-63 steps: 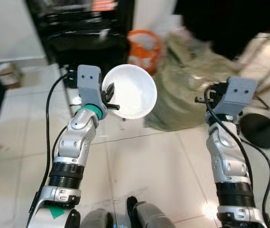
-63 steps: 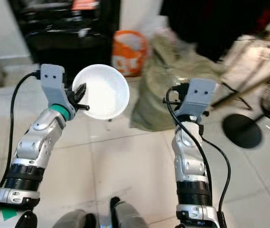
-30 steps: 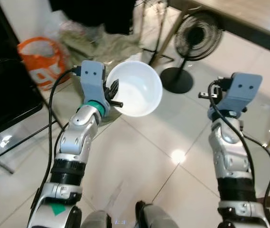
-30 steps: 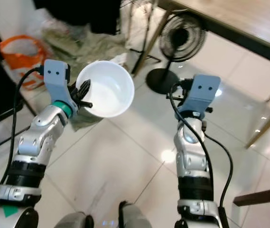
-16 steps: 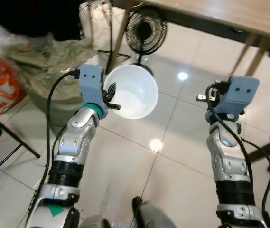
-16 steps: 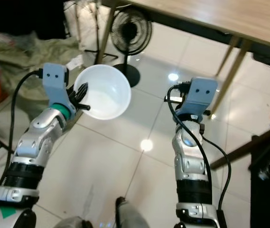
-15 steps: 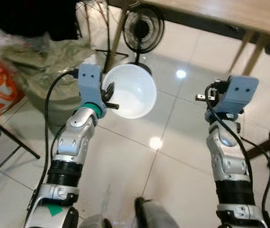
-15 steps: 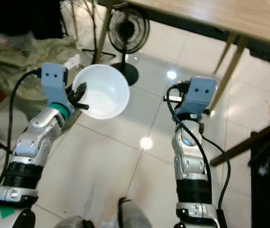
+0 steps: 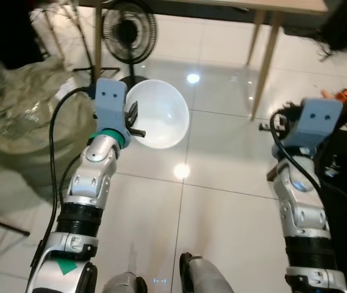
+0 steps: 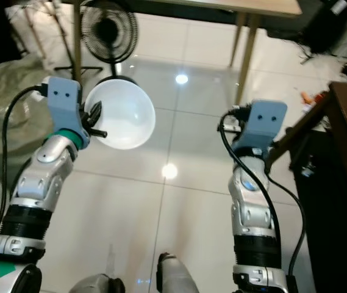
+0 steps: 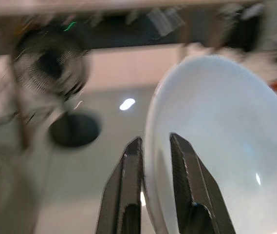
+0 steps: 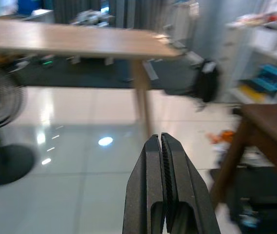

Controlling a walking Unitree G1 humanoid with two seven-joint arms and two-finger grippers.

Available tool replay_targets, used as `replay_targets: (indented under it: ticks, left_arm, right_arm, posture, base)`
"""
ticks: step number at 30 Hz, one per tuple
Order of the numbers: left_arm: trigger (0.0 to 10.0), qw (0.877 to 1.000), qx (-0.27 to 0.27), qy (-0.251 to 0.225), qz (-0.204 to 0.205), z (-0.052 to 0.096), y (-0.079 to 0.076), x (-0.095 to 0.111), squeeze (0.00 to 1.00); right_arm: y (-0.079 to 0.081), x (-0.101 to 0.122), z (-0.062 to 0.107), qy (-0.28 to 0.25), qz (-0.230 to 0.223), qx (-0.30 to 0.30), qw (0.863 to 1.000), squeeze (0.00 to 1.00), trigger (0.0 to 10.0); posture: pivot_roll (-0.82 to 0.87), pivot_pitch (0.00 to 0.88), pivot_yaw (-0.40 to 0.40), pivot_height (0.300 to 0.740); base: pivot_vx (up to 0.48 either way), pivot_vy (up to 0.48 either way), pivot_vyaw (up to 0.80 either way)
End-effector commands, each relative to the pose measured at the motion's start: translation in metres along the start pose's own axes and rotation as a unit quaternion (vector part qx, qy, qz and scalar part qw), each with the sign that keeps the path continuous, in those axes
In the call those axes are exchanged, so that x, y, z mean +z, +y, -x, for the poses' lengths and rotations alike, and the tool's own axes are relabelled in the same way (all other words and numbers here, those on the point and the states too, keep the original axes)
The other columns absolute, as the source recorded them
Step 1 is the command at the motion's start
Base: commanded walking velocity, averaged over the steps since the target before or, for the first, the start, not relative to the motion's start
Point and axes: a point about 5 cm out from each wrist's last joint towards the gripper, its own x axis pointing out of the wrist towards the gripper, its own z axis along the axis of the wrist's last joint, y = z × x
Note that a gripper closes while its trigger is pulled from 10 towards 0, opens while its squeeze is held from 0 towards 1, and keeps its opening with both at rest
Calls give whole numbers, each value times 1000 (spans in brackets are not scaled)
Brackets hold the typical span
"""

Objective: Setting the table

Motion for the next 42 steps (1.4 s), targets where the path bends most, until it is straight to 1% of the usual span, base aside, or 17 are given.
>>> replay_targets:
  ticks: [1, 2, 5, 7, 8, 12, 20, 29, 32, 34, 35, 37, 42]
  left_arm:
    - [10000, 1000, 5, 1, -11, 1, 3, -2, 0]
    - [10000, 1000, 6, -2, -18, 1, 4, -2, 0]
    - [10000, 1000, 15, -3, -21, 1, 7, -2, 0]
    - [10000, 1000, 15, -3, -21, 1, 7, -2, 0]
    - [10000, 999, 21, -6, -23, 3, 9, -3, 0]
    - [10000, 999, 31, -10, -21, 4, 11, -3, 0]
    - [10000, 999, 33, -19, -24, 1, 9, 0, 0]
    - [10000, 999, 39, -23, -26, 1, 11, 1, 0]
    - [10000, 998, 42, -38, -35, 1, 12, 8, 0]
    - [10000, 998, 42, -38, -35, 1, 12, 8, 0]
    - [10000, 997, 47, -47, -39, 2, 14, 13, 0]
    - [10000, 997, 51, -48, -39, 2, 16, 14, 0]
    - [10000, 996, 62, -44, -41, 4, 21, 11, 0]
  right_arm:
    - [1, -2, 3, 6, -1, 0, 1000, 0, 10000]
    - [3, -3, 3, 7, -2, 4, 1000, 0, 10000]
    - [12, -4, 2, 10, -7, 20, 1000, 0, 10000]
    - [12, -4, 2, 10, -7, 20, 1000, 0, 10000]
    - [15, -3, 0, 8, -10, 26, 1000, 0, 10000]
    - [17, -2, 0, 5, -11, 29, 1000, 0, 10000]
    - [18, -2, 1, 5, -13, 30, 999, 0, 10000]
    - [21, -2, 1, 4, -16, 33, 999, 0, 10000]
    - [23, -1, 0, 2, -19, 41, 999, 0, 10000]
    - [23, -1, 0, 2, -19, 41, 999, 0, 10000]
    - [25, 0, -2, -1, -20, 52, 998, 0, 10000]
    - [27, 1, -3, -3, -19, 59, 998, 0, 10000]
    - [33, 2, -7, -4, -19, 70, 997, 0, 10000]
  posture:
    - [49, 66, 67, 740]
    - [49, 66, 67, 740]
    - [61, 66, 57, 740]
    - [61, 66, 57, 740]
    - [73, 65, 49, 740]
    - [74, 64, 50, 740]
    - [76, 65, 53, 740]
    - [82, 67, 48, 740]
    - [85, 63, 48, 740]
    - [85, 63, 48, 740]
    - [96, 56, 40, 740]
    - [96, 56, 40, 740]
    - [121, 54, 23, 740]
  base:
    - [0, 0, -800]
    - [0, 0, -800]
    - [0, 0, -800]
    - [0, 0, -800]
    - [0, 0, 0]
    - [231, 0, 0]
    - [477, 0, 0]
    - [480, 0, 0]
    - [480, 0, 0]
    - [480, 0, 0]
    - [480, 0, 0]
    - [480, 0, 0]
    - [480, 0, 0]
